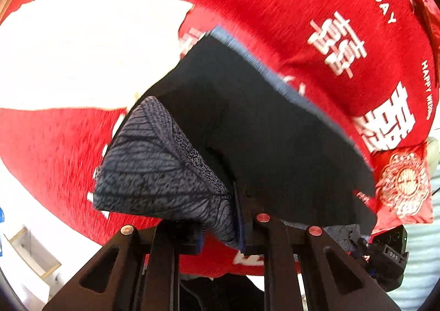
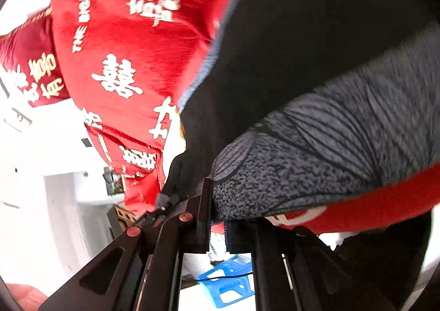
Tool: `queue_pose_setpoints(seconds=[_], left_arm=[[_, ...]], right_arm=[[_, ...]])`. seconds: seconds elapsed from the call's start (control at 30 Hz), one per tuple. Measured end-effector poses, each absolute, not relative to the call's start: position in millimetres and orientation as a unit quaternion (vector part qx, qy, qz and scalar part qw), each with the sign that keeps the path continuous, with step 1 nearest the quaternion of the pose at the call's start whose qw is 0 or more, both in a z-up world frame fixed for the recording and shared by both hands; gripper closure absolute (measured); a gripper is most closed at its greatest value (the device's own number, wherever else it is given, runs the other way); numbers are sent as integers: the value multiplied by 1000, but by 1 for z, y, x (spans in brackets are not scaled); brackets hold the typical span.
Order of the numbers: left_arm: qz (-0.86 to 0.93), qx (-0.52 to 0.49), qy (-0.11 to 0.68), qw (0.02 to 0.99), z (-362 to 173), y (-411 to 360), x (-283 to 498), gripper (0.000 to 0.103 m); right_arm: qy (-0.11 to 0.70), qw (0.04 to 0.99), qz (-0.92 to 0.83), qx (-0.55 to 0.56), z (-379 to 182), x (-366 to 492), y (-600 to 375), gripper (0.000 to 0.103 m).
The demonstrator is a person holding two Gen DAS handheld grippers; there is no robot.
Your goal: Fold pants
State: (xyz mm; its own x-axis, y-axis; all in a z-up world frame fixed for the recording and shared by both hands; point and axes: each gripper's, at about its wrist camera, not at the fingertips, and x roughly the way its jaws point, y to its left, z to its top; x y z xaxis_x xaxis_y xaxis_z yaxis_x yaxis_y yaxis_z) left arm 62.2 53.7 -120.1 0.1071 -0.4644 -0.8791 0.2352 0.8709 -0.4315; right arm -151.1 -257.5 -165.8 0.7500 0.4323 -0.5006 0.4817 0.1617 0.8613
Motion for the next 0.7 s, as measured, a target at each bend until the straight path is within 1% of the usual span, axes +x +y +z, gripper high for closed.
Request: queue_pose_setpoints(seconds=[0.1, 0.13, 0.3, 0.4, 0.6, 0.63, 0.67, 0.7], left_arm=[[-241, -84, 609, 751, -100, 26, 86, 84], [-242, -83, 604, 755, -93, 36, 87, 84], [-229, -72, 587, 773, -91, -6, 135, 84], [-214, -62, 584, 780, -111, -40, 173, 84], [-166, -22, 590, 790, -169, -90, 224, 84], [-153, -20, 596, 788, -182, -93, 231, 79], [-144, -22, 598, 788, -190, -96, 236, 73], [-137, -23, 598, 790, -194, -99, 239, 72]], right_arm=[[372, 691, -2, 620, -143, -131, -282, 95], [378, 693, 4, 613, -138, -124, -286, 95], [414, 688, 22, 595, -136, -53, -344, 91], [440, 675, 16, 592, -154, -19, -380, 90], [502, 657, 14, 563, -212, 52, -430, 90], [511, 653, 12, 559, -223, 60, -437, 90], [522, 647, 7, 556, -233, 66, -441, 91], [527, 641, 6, 558, -241, 69, -445, 91]])
